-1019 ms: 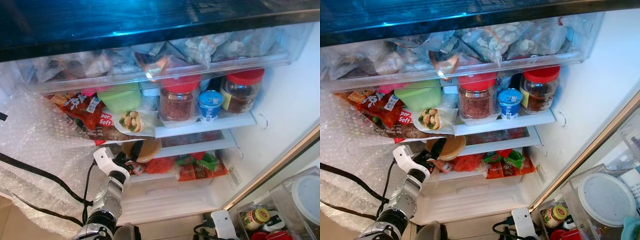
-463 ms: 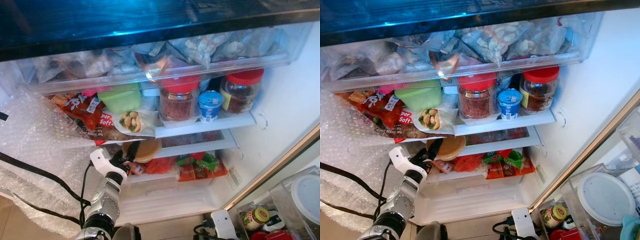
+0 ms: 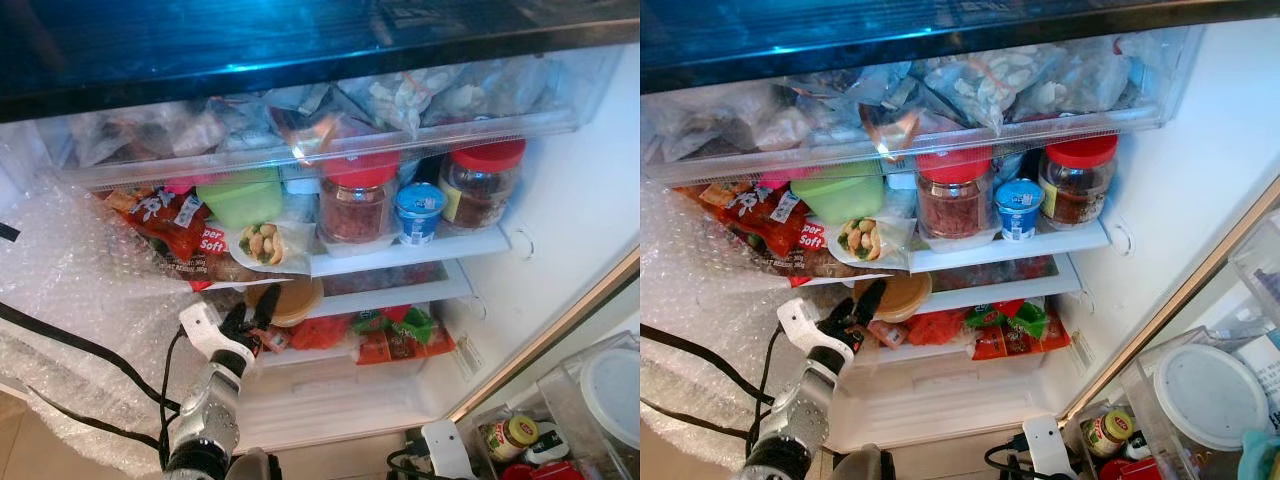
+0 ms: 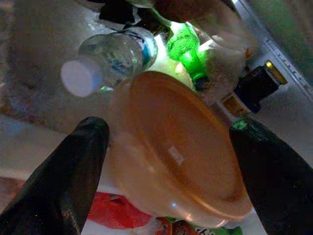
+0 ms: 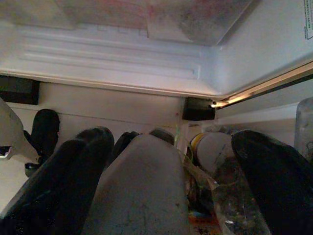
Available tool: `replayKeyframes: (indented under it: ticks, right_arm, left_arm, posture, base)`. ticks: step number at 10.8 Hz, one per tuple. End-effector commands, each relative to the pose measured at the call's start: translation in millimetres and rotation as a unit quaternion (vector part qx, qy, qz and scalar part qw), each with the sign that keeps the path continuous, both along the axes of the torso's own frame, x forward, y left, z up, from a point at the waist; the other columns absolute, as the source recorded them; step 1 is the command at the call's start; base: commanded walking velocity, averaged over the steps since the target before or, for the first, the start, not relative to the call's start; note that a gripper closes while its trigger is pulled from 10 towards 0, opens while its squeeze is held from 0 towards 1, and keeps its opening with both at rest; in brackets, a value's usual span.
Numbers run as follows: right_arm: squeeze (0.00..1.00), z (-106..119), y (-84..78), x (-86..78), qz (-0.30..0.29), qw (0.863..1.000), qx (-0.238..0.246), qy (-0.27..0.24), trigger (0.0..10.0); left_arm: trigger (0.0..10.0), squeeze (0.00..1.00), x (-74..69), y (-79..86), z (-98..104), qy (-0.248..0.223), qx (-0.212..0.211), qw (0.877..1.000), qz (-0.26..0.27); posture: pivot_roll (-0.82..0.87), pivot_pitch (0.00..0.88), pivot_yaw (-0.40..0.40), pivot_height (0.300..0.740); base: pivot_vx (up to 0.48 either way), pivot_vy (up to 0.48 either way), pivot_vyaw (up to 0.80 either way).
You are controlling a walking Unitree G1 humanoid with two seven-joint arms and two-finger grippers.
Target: Restocking fridge
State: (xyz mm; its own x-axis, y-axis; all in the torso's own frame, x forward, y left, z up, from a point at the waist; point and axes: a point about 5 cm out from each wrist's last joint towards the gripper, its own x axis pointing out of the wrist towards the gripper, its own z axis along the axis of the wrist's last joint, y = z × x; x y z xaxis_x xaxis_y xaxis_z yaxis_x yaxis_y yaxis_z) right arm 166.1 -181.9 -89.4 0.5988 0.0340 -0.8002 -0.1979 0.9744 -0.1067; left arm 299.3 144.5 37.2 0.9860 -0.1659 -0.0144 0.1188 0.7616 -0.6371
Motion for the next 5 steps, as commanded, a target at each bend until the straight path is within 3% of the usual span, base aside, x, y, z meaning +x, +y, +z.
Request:
replayKeyframes:
  ticks: [1,5]
  right_arm:
    - [0.0,-7.8,-0.3,-17.5,-0.004,0.999,0.001,0.034,10.0]
    - [0.0,-8.3,0.9,-18.6,-0.001,0.999,0.001,0.034,10.0]
  left_arm:
    - [10.0,0.0,-3.9,5.1,-1.0,-0.003,0.009,1.0,0.003]
    - [10.0,0.0,-8.3,8.3,1.8,-0.014,0.022,1.0,0.0]
  posture:
    - [-0.09,0.081,0.05,0.67]
    - [-0.09,0.081,0.049,0.67]
  base:
    - [0.0,0.0,0.0]
    - [0.0,0.0,0.0]
